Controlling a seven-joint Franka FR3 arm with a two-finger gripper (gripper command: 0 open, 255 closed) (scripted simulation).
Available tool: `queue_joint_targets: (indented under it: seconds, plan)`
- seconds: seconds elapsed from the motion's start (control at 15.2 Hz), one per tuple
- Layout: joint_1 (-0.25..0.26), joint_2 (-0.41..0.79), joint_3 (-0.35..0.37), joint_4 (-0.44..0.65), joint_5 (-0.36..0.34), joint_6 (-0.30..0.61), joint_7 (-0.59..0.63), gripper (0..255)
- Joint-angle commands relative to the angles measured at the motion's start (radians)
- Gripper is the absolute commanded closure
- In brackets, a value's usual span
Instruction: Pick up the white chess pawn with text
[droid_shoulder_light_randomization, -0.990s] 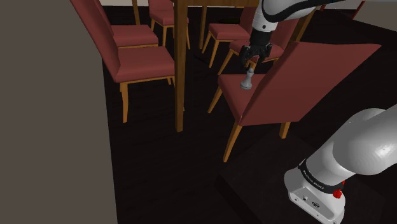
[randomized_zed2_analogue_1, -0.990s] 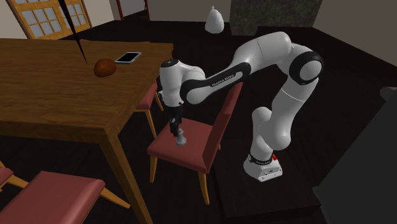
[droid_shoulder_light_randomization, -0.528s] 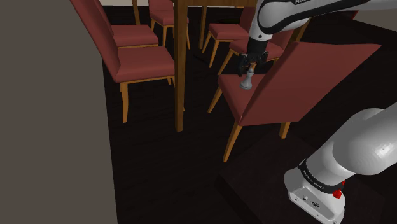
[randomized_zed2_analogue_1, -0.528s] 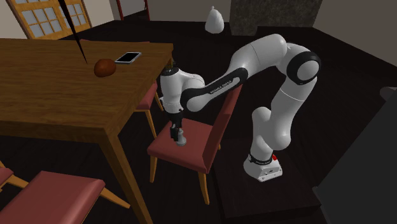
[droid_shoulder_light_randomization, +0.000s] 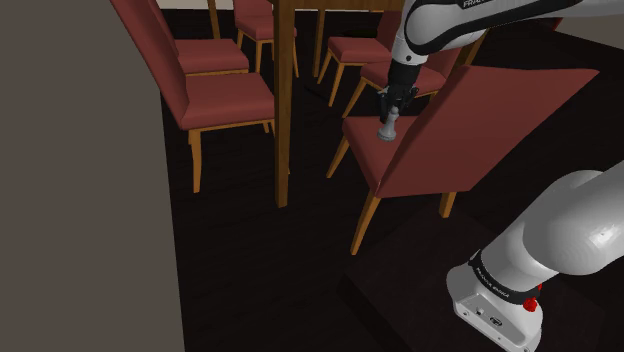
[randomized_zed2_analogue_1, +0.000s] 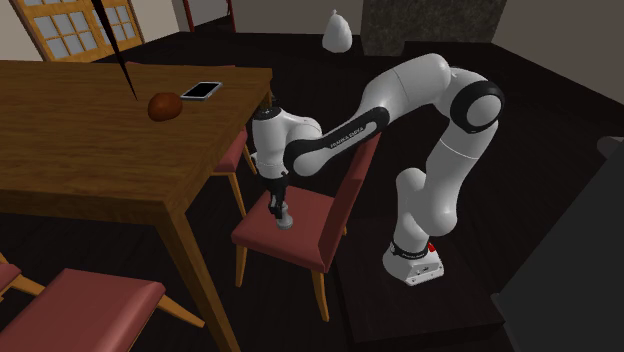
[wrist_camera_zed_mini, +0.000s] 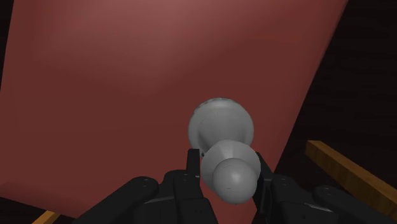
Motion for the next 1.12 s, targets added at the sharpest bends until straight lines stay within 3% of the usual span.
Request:
queue_joint_targets:
  seconds: [0.0,1.06]
  plan:
    - [0.000,0.001,0.000,-0.001,0.000,0.000,0.000,255]
    - [0.002,-0.043,0.007,0.166,0.003,-0.211,-0.003,255]
